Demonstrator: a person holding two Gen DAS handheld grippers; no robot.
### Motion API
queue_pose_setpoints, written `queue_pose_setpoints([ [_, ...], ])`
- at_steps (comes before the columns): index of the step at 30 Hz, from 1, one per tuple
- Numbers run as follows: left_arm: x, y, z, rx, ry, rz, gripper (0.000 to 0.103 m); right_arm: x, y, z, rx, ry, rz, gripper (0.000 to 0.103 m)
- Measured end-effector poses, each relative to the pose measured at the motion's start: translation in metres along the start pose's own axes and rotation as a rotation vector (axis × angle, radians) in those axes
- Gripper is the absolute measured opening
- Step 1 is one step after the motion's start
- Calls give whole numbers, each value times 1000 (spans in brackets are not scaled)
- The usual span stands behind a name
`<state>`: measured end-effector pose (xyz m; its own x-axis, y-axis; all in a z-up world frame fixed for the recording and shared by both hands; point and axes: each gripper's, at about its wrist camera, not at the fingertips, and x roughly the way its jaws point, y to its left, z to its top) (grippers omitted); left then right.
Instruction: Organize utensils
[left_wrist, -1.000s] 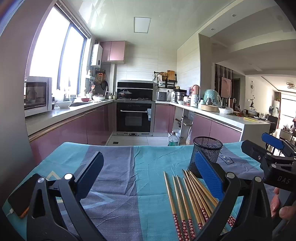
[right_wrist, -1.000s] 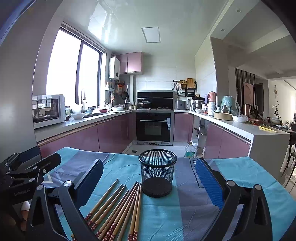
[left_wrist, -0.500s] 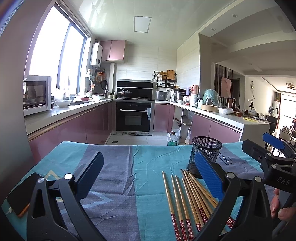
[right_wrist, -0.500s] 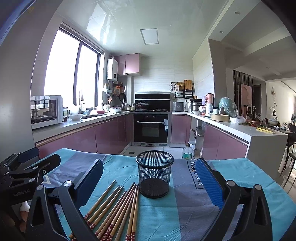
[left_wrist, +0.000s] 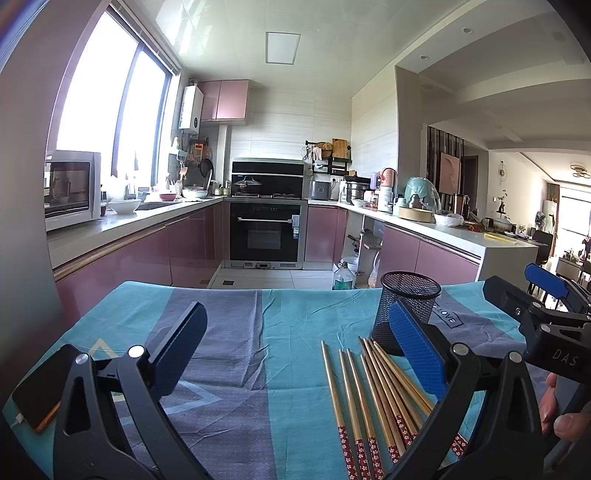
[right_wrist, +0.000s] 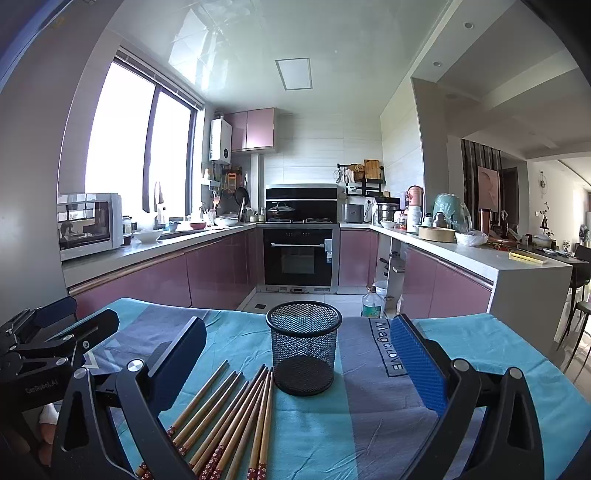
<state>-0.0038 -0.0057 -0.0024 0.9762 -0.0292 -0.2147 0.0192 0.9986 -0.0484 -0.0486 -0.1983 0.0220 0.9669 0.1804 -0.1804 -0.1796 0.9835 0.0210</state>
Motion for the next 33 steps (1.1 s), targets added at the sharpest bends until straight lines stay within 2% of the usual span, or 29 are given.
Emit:
queue_pose_setpoints([
  [33, 0, -2, 0, -1, 3, -2, 97, 0, -1, 2, 4, -2, -2, 97],
])
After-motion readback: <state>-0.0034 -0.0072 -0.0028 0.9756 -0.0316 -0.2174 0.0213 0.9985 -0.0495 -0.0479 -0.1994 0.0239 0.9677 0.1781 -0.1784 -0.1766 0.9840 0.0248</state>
